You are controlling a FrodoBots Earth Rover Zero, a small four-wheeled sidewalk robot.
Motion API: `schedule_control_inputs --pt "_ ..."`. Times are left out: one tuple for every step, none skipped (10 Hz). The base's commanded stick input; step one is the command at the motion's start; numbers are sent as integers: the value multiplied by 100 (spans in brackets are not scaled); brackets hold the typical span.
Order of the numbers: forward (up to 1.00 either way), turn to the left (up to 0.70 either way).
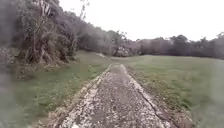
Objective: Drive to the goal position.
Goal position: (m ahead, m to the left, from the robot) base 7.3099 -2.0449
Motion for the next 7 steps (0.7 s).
schedule_control_inputs --pt "100 -3" --pt "100 -3" --pt "100 -6" --pt "100 -40" --pt "100 -40" --pt "100 -40" --pt "100 -38"
